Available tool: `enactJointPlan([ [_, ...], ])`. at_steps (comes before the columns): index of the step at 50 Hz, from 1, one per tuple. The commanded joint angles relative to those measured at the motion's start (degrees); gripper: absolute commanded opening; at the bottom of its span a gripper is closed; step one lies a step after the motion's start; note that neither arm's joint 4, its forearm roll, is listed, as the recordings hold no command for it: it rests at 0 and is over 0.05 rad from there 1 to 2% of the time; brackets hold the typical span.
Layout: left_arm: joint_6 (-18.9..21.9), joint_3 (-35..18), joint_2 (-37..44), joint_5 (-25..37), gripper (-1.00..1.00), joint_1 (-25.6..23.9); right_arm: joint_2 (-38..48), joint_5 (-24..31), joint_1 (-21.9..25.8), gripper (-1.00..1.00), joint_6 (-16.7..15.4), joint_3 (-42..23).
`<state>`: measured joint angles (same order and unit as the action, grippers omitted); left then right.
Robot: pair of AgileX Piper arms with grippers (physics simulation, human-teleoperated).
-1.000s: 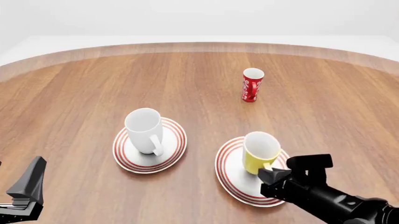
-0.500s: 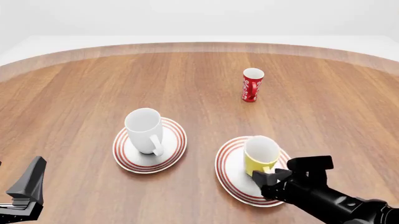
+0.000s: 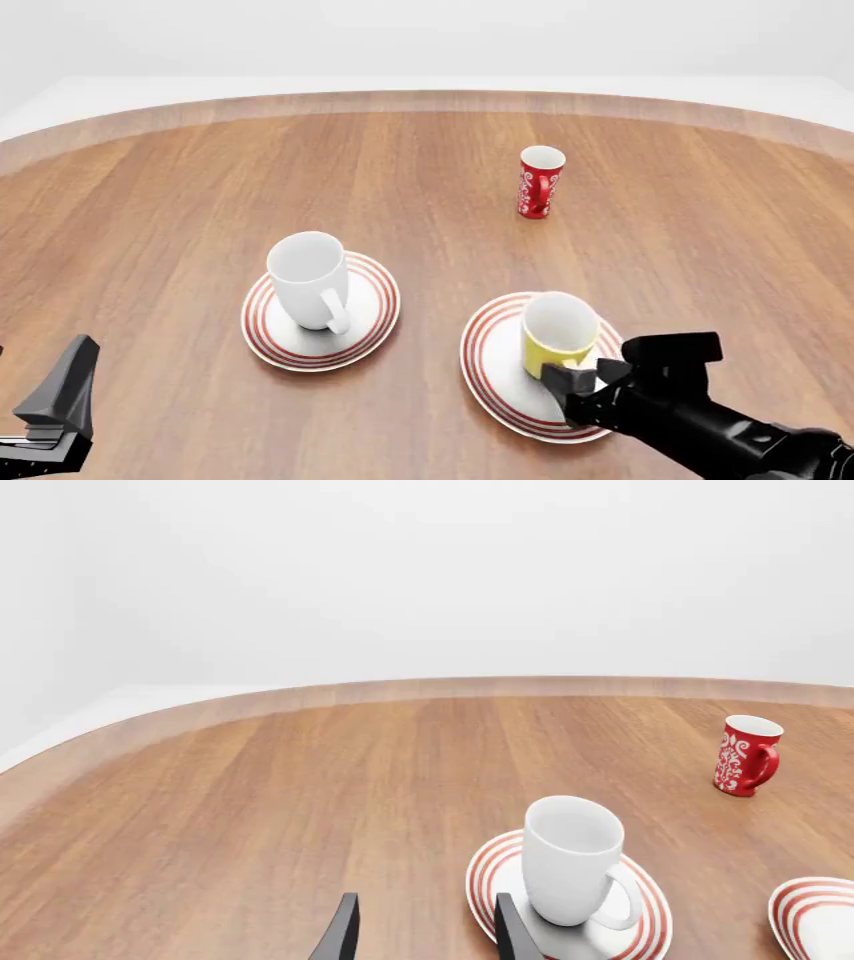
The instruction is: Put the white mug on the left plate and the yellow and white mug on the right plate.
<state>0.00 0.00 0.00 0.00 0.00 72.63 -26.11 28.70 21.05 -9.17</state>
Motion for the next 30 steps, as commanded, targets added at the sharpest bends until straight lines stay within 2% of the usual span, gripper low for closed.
enactJointPlan([
  [1, 0.0, 0.0, 0.0, 0.0, 1.0, 0.0, -5.2, 4.6, -0.4, 1.0, -0.5, -0.6],
  [11, 0.0, 0.0, 0.0, 0.0, 1.0, 0.0, -12.5, 11.3, -0.8, 1.0, -1.2, -1.8],
  [17, 0.0, 0.0, 0.0, 0.0, 1.0, 0.0, -20.9, 19.1, -1.5, 1.0, -2.4, -3.8],
  [23, 0.0, 0.0, 0.0, 0.0, 1.0, 0.0, -27.4, 24.7, -2.4, 1.0, -3.4, -5.6],
  [26, 0.0, 0.0, 0.0, 0.0, 1.0, 0.0, -33.3, 29.5, -3.2, 1.0, -5.2, -8.0],
  [30, 0.0, 0.0, 0.0, 0.0, 1.0, 0.0, -37.3, 32.9, -4.2, 1.0, -6.6, -9.9],
])
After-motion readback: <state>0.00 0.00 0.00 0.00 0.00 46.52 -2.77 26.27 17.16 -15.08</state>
